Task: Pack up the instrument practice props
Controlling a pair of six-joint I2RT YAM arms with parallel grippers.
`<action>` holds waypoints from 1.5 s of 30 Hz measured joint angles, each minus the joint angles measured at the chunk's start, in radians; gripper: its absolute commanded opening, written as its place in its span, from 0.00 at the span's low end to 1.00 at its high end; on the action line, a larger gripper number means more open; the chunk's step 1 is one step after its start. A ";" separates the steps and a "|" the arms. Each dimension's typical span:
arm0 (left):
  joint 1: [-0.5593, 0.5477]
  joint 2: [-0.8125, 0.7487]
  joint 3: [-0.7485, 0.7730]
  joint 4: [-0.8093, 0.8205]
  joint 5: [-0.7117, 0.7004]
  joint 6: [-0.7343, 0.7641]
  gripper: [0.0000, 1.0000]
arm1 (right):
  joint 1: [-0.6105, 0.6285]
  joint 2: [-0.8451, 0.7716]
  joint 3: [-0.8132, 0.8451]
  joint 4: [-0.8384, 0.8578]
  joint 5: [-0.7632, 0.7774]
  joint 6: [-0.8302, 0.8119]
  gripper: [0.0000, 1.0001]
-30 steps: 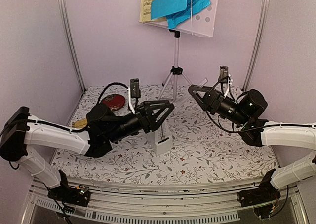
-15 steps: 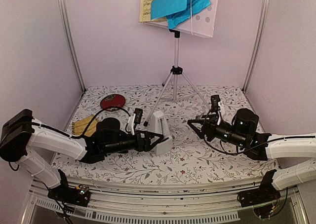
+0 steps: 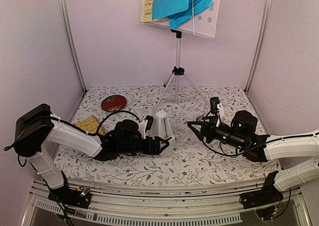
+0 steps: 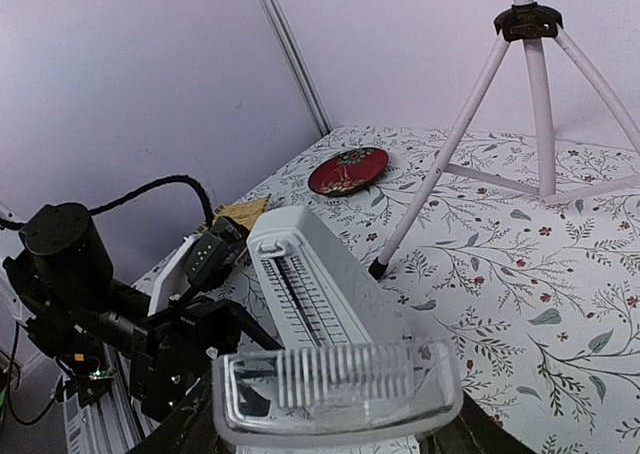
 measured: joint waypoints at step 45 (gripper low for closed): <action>0.135 -0.504 -0.177 -0.108 -0.142 0.062 0.81 | 0.132 0.468 0.226 0.155 0.179 -0.232 0.52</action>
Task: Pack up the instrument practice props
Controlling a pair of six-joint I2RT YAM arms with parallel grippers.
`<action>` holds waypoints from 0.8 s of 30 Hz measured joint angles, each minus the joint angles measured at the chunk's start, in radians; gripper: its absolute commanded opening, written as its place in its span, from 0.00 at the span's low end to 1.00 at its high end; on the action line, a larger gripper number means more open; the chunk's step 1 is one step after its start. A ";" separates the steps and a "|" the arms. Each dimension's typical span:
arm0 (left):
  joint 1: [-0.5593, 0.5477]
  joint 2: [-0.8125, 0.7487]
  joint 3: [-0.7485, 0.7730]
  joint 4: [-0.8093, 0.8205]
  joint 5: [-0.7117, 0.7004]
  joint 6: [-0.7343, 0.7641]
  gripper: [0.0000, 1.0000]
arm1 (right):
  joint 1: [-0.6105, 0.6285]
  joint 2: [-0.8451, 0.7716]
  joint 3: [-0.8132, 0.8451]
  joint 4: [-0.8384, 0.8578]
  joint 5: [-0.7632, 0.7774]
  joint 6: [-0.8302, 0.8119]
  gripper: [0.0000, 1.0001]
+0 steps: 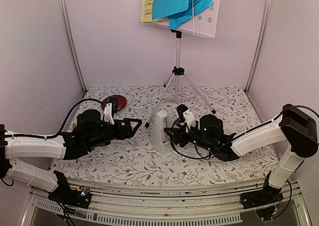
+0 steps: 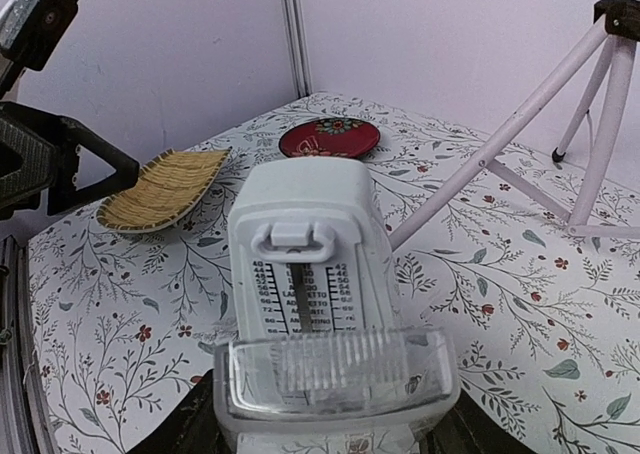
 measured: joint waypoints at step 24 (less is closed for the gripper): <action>0.001 0.000 -0.007 0.001 -0.004 -0.014 0.81 | 0.019 0.060 0.003 0.100 0.046 -0.061 0.52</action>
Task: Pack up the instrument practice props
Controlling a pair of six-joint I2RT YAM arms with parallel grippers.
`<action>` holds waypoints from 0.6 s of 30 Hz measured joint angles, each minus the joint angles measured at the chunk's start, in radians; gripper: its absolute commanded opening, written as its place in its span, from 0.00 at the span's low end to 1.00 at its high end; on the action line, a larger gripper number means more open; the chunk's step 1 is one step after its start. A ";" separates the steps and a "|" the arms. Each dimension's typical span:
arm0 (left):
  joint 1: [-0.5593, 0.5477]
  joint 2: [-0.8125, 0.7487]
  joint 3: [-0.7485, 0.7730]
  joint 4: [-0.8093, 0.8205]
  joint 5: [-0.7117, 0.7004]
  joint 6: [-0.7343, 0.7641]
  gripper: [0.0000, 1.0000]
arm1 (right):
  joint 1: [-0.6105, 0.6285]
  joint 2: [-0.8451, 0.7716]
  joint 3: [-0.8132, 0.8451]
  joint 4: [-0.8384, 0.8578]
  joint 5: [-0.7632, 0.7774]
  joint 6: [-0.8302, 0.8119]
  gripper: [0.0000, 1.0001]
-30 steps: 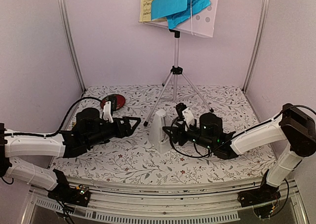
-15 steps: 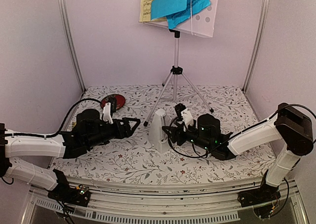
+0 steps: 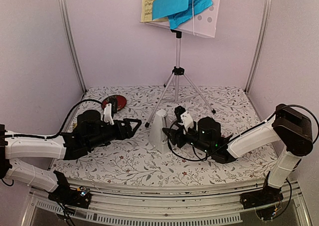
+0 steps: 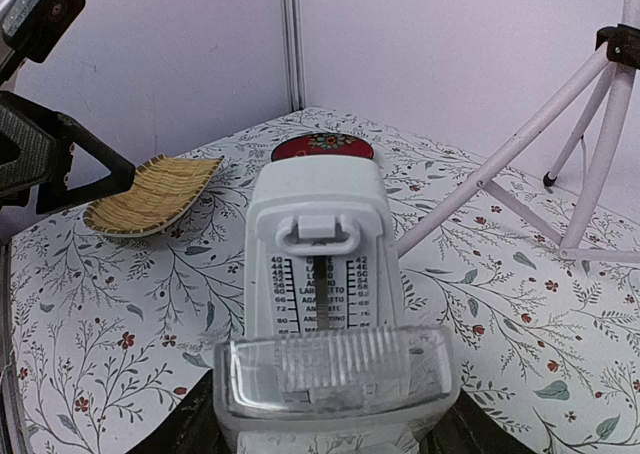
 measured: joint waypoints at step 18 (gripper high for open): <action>0.002 0.000 0.000 0.000 -0.003 0.000 0.81 | 0.005 0.008 -0.003 0.014 0.017 -0.103 0.52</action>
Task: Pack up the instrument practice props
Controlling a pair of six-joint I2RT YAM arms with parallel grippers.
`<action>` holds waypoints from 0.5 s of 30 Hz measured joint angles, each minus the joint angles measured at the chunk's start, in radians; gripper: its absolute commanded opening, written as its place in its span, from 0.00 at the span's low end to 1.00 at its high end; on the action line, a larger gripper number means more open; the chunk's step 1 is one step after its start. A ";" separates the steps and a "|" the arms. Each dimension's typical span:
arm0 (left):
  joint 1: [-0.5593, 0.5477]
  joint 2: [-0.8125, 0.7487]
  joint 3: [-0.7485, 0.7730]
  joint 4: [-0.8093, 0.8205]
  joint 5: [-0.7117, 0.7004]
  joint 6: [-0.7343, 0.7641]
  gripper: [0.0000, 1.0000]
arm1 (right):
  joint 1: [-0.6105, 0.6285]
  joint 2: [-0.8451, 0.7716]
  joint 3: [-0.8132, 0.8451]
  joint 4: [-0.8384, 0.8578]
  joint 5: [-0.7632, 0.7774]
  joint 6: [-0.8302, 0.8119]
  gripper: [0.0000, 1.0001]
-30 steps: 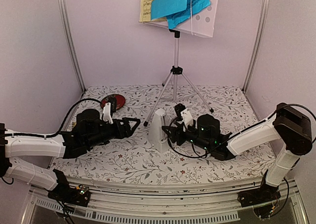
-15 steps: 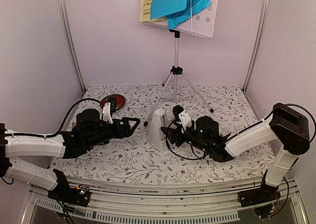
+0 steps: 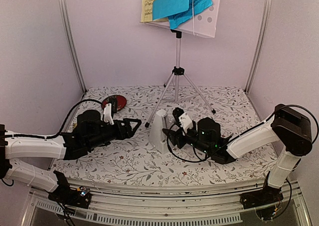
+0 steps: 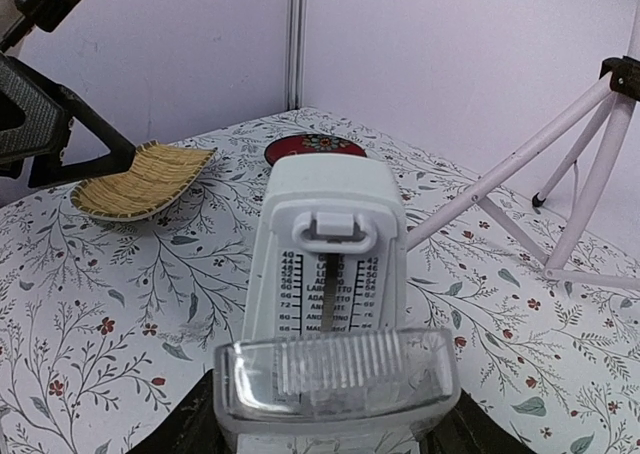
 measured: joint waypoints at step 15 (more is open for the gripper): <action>0.000 0.000 0.000 -0.001 0.000 0.000 0.81 | 0.000 0.007 0.000 0.013 -0.021 0.032 0.52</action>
